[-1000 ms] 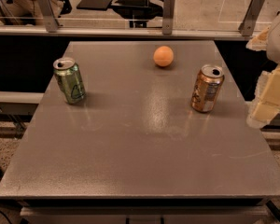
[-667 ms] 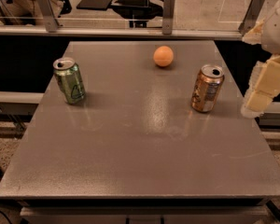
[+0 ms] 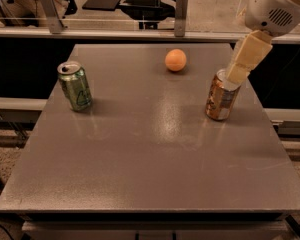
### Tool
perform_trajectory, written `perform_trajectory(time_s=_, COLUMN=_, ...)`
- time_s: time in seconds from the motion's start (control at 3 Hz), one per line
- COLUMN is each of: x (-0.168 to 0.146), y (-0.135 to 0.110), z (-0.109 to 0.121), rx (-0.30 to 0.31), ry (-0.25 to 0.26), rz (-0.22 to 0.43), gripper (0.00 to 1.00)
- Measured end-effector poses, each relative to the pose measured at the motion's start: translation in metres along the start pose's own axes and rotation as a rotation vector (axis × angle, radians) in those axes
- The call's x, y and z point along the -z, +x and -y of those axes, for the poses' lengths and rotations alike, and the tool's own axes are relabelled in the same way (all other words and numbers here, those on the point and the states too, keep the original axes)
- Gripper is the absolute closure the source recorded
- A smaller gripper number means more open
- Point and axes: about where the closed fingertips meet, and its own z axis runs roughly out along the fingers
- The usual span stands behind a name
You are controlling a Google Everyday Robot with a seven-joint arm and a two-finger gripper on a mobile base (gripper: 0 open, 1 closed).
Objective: Move orange near green can
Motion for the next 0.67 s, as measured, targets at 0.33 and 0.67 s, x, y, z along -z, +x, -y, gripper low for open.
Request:
perform_trajectory(time_s=0.33, x=-0.045, y=-0.042, z=0.042, rx=-0.033, ry=-0.034, rz=0.041, gripper=0.0)
perform_trajectory(time_s=0.67, x=-0.079, y=-0.065, z=0.063, rx=-0.06, ry=-0.062, rz=0.052, gripper=0.0)
